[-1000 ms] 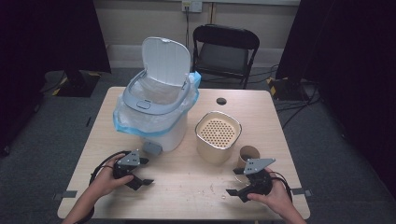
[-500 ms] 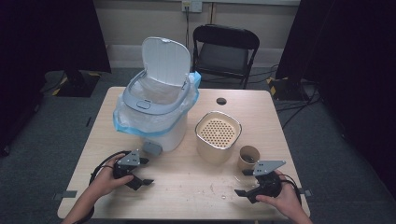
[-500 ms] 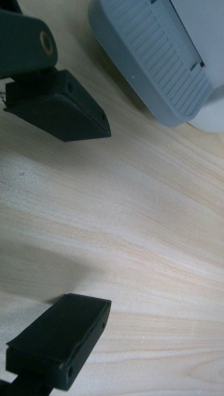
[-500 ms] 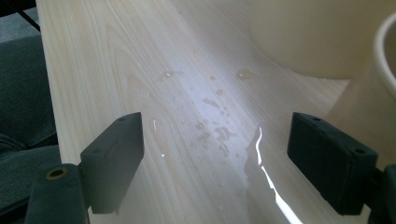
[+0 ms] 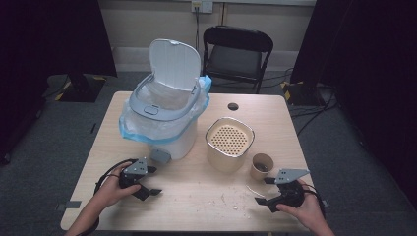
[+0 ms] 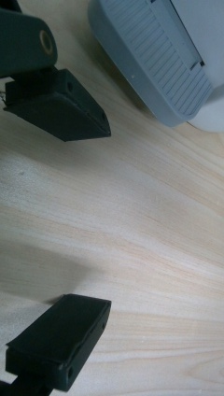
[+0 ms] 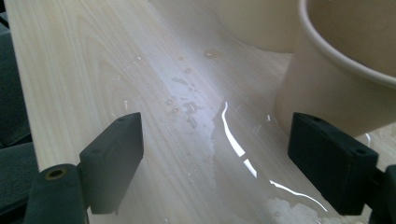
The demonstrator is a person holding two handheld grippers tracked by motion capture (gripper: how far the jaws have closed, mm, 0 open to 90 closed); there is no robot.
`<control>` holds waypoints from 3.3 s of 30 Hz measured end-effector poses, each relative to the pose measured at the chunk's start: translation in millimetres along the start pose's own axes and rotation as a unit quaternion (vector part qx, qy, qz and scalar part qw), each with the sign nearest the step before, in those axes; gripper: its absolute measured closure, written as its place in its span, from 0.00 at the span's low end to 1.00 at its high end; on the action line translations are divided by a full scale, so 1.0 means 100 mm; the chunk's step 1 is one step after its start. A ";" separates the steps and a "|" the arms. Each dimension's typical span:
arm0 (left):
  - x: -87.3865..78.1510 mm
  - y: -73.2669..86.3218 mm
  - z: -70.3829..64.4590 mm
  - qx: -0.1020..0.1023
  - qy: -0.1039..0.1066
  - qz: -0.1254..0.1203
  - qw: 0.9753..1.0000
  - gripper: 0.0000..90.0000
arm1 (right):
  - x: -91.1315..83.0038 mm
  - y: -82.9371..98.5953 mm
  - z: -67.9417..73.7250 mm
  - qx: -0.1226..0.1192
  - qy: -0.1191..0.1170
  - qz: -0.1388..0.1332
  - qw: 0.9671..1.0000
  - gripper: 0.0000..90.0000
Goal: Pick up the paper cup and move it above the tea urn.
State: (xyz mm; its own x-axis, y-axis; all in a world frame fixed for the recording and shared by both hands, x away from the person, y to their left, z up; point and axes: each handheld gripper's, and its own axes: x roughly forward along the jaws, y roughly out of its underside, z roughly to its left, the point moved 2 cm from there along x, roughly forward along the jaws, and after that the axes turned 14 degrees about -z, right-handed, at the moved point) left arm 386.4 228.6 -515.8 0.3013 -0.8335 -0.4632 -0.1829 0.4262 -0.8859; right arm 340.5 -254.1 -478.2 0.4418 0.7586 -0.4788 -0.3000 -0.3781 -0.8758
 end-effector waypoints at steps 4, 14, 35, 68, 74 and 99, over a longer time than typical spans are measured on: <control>0.00 0.00 0.00 0.000 0.000 0.000 1.000 0.16 | 0.00 0.03 -0.06 0.008 0.011 -0.001 1.000 0.20; 0.00 0.00 0.00 0.000 0.000 0.000 1.000 0.16 | 0.00 0.09 -0.19 0.022 0.033 -0.001 0.999 0.20; 0.00 0.00 0.00 0.002 0.002 0.002 1.000 0.14 | 0.12 0.07 -0.40 0.047 0.064 -0.018 0.997 0.19; 0.01 0.00 0.00 0.003 0.003 0.002 1.000 0.13 | 0.38 0.06 -0.54 0.060 0.074 -0.053 0.994 0.28; 0.01 0.00 0.00 0.003 0.003 0.002 1.000 0.13 | 0.40 0.08 -0.55 0.063 0.073 -0.067 0.993 0.28; 0.01 0.00 -0.01 0.003 0.006 0.003 1.000 0.13 | 0.37 0.09 -0.57 0.053 0.091 -0.075 0.992 0.33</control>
State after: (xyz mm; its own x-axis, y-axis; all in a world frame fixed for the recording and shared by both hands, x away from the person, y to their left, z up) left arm 386.2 227.6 -516.1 0.2886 -0.8355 -0.4676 -0.1790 0.4327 -0.8836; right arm 402.2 -259.8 -506.9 0.6299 0.6904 -0.3558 -0.3025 -0.2038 -0.9311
